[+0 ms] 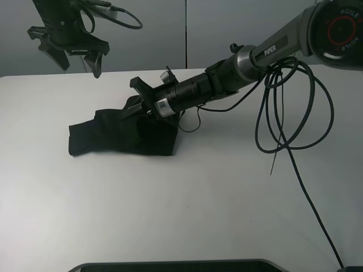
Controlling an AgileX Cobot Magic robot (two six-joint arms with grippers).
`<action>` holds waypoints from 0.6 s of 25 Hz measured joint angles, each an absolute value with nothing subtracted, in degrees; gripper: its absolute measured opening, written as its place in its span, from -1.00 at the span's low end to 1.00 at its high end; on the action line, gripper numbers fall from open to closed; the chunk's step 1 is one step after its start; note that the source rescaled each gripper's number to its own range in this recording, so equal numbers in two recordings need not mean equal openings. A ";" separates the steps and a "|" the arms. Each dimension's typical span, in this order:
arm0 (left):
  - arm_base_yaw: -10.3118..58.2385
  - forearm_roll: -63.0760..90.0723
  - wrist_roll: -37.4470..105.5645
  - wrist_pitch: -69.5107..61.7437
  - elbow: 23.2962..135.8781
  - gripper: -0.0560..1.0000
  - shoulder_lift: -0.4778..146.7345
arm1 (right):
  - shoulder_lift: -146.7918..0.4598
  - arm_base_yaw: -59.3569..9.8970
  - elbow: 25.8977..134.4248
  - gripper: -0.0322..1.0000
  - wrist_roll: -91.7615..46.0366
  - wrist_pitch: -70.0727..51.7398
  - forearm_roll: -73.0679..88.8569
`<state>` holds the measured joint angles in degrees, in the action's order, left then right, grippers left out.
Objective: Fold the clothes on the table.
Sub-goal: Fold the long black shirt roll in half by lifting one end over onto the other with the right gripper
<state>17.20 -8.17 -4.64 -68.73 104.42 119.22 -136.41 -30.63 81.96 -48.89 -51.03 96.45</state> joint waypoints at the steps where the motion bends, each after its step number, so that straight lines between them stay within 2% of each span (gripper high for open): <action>1: 17.20 -8.17 -4.40 -69.01 105.29 0.92 119.18 | -135.80 -30.63 81.96 0.02 -50.33 -51.96 97.59; 3: 17.20 -8.17 -4.30 -69.27 106.58 0.92 119.08 | -134.27 -30.63 82.24 0.37 -53.49 -54.11 98.69; 5: 17.20 -8.17 -4.10 -69.37 107.09 0.92 119.08 | -132.51 -31.06 82.63 0.52 -56.91 -55.33 99.46; 11: 17.20 -8.17 -3.34 -69.70 107.09 0.92 119.08 | -130.82 -32.58 83.08 0.55 -62.55 -56.58 99.00; 15: 17.20 -8.17 -3.11 -69.70 107.09 0.92 119.08 | -128.25 -32.58 83.08 0.55 -62.99 -52.70 88.91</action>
<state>17.20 -8.17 -3.11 -69.70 107.09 119.08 -128.25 -32.58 83.08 -62.99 -52.70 88.91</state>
